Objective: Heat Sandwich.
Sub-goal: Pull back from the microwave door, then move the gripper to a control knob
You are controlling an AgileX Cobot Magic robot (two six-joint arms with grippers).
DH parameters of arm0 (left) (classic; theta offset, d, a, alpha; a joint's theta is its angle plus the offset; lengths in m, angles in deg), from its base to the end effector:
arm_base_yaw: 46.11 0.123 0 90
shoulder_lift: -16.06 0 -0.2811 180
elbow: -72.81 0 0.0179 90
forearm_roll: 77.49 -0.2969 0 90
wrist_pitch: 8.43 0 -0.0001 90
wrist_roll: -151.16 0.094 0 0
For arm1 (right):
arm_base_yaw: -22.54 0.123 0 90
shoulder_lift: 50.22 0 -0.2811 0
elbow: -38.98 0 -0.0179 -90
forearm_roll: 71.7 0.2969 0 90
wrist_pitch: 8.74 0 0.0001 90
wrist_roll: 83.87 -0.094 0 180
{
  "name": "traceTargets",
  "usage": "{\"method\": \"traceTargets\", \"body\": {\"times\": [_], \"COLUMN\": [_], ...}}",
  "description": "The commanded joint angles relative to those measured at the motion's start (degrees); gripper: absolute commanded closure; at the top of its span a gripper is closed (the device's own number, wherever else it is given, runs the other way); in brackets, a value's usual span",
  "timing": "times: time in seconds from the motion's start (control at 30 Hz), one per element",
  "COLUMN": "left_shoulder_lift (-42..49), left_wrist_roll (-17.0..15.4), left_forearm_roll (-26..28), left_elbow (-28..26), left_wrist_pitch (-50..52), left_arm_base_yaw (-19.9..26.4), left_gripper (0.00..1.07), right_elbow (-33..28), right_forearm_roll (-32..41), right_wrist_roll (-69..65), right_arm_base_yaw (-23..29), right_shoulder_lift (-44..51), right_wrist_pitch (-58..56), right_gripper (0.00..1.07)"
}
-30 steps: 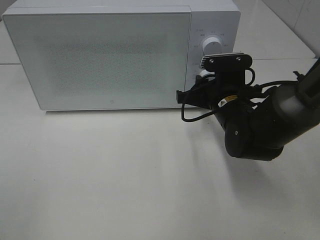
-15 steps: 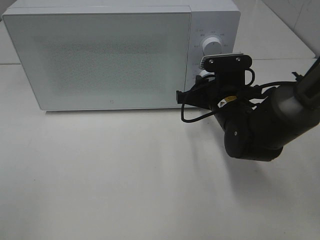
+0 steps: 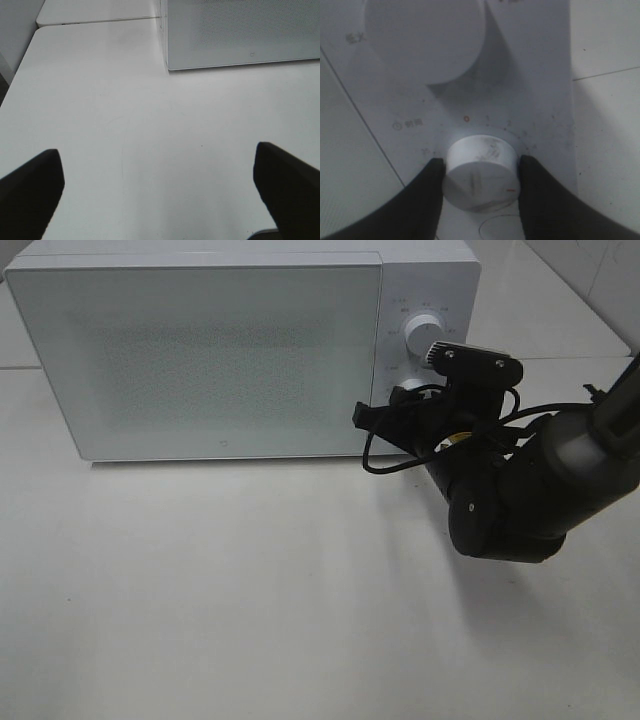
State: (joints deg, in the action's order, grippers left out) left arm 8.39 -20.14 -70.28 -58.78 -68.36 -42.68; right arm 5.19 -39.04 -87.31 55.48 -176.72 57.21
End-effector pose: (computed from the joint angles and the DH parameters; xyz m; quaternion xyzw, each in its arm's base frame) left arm 0.0424 -0.0077 0.3003 0.0410 0.8454 -0.0066 0.5325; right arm 0.3316 0.1597 0.0637 0.0709 0.7464 0.0988 0.6543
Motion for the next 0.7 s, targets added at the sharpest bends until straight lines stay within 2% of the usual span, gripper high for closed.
{"method": "traceTargets", "body": {"times": [0.03,0.3,0.7], "left_shoulder_lift": [1.49,1.49,1.49], "left_wrist_roll": [-0.06,-0.06,-0.06], "left_forearm_roll": [0.46,0.46,0.46], "left_elbow": [0.23,0.23,0.23], "left_wrist_pitch": [0.34,0.34,0.34], "left_arm_base_yaw": [-0.34,-0.34,-0.34], "left_gripper": [0.09,0.09,0.09], "right_elbow": [0.34,0.34,0.34], "right_forearm_roll": [0.57,0.40,0.40], "right_wrist_roll": [-9.00,-28.25,-46.87], "right_arm_base_yaw": [-0.11,-0.11,-0.17], "right_shoulder_lift": [0.29,0.23,0.23], "right_wrist_pitch": [1.32,2.58,4.07], "right_gripper": [0.94,0.94,0.94]}}
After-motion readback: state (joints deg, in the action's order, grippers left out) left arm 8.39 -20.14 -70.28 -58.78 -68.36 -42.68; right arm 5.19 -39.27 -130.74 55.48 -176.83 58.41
